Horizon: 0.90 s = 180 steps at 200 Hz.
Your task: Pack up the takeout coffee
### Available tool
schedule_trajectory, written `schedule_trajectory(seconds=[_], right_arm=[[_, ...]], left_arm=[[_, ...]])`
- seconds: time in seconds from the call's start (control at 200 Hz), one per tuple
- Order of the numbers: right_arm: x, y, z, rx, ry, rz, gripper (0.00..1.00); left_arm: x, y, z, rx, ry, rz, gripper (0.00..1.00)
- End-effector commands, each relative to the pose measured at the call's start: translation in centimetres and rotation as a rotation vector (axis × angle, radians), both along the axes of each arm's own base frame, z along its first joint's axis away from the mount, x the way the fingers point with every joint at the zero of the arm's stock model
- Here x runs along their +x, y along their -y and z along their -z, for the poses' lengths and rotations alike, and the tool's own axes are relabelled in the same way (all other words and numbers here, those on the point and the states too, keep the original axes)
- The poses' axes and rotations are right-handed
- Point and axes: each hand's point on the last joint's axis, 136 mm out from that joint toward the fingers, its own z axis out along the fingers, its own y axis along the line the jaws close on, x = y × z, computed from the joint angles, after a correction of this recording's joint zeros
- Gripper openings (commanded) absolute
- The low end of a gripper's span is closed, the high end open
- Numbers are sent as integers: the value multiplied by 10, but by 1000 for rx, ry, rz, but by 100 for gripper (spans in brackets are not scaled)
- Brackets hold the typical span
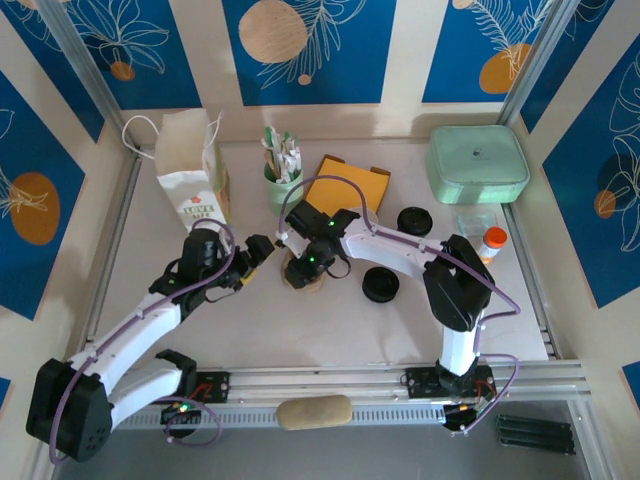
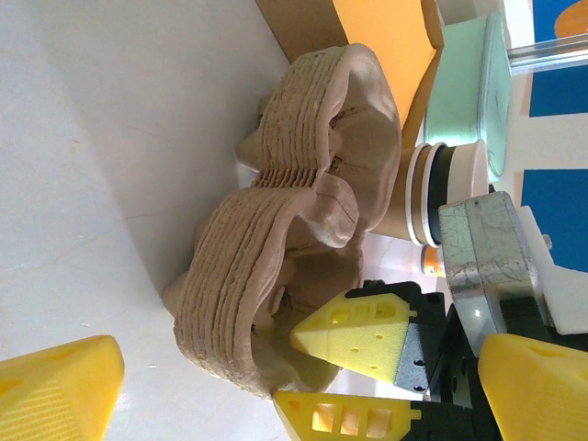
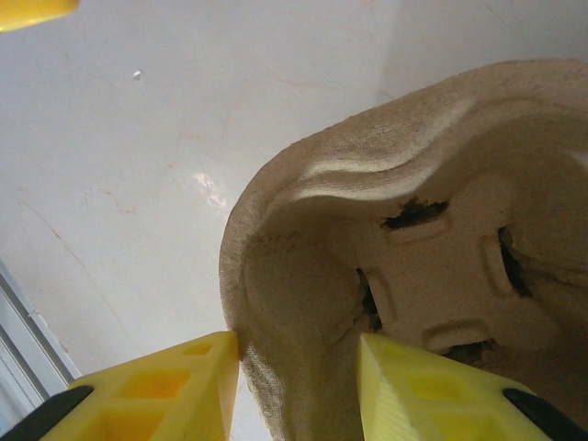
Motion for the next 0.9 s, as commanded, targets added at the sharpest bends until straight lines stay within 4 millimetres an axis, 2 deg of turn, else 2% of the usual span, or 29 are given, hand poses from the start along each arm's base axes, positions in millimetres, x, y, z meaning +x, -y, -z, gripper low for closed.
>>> schedule_trajectory(seconds=[0.0,0.24,0.365,0.65,0.895], right_arm=[[-10,-4,4,1,-39,-42,40],[-9,-4,3,3,-37,-36,38],[-11,-4,-1,8,-35,-39,44],[-13,-1,-2,6,-29,-33,43],[-11,-1,1,3,-30,-30,38]], left_arm=[[3,3,-8,-29,25,8,99],[3,2,-8,-28,25,5,99],[3,0,-7,-23,22,-8,99],[0,-27,9,-11,-24,-150,100],[-2,-36,9,6,-22,-175,99]])
